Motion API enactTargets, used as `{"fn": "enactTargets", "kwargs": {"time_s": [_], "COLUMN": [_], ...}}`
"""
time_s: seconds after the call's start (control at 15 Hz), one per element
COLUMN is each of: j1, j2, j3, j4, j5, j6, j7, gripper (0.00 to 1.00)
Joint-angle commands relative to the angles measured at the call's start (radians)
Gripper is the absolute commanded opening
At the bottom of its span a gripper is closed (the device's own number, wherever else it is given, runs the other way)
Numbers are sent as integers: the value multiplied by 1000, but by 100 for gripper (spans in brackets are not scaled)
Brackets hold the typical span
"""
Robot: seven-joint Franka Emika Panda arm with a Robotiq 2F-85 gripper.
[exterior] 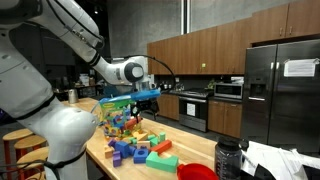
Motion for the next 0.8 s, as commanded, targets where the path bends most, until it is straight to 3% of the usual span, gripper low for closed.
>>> {"fn": "enactTargets", "kwargs": {"time_s": [0.0,0.4,0.73], "j1": [-39,-42,-31], "j2": [-25,64,208], "j3": [20,10,8], "j4": [-23,-21,-28], "j5": [2,14,9], "j6": [-7,92,293], "j7": [9,3,-30], "gripper": [100,100,100]}}
